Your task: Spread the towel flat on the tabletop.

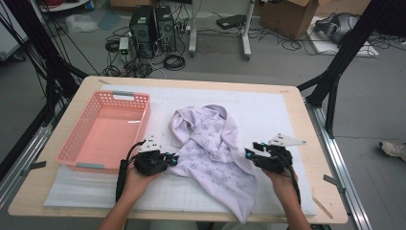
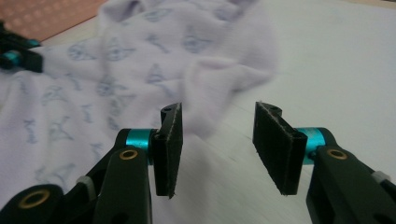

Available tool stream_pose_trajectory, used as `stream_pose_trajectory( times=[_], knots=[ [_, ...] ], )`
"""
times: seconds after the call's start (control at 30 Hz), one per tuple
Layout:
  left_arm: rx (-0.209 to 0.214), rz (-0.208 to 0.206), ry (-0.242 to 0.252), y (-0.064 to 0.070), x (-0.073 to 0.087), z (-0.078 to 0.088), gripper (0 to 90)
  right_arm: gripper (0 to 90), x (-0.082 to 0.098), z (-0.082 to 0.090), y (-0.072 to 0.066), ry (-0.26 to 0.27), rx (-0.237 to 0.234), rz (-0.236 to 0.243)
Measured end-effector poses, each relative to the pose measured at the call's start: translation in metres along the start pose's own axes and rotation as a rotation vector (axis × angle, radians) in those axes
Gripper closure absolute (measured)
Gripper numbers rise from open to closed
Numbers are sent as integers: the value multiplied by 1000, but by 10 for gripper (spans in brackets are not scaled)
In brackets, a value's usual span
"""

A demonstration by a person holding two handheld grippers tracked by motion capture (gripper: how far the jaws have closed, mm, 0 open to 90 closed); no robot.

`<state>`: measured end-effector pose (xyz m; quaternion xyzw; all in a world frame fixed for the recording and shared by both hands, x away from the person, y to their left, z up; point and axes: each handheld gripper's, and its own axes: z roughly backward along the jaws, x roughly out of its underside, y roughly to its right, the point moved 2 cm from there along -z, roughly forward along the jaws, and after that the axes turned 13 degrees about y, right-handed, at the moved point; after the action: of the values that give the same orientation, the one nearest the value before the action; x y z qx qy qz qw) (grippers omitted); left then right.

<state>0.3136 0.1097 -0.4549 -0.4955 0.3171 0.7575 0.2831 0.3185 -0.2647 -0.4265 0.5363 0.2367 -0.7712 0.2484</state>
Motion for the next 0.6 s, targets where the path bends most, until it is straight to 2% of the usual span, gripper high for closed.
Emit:
stream_pose_trajectory(
  times=[0.07, 0.13, 0.2, 0.27, 0.3, 0.33, 0.37, 0.53, 0.6],
  knots=[
    [4, 1, 2, 0, 1, 0, 824, 547, -2, -19, -11, -33, -28, 42],
    [6, 2, 6, 0, 2, 0, 823, 562, -1, -37, -18, -76, -27, 87],
    [7, 1, 7, 2, 2, 1, 824, 624, 4, -54, -22, -137, -4, 137],
    [12, 0, 9, 3, 3, 2, 824, 738, 9, -66, -22, -217, 29, 216],
    [16, -3, 8, 4, 3, 3, 824, 822, 8, -66, -20, -210, 42, 219],
    [21, -4, 9, 5, 3, 3, 824, 834, 6, -63, -16, -206, 92, 238],
    [27, -8, 11, 5, 3, 3, 824, 837, 3, -59, -10, -203, 130, 232],
    [48, -15, 4, 11, 3, 1, 825, 841, -2, -27, 37, -171, 309, 115],
    [76, -21, 5, 14, 4, -2, 824, 841, -1, -16, 54, -159, 386, 84]
  ],
)
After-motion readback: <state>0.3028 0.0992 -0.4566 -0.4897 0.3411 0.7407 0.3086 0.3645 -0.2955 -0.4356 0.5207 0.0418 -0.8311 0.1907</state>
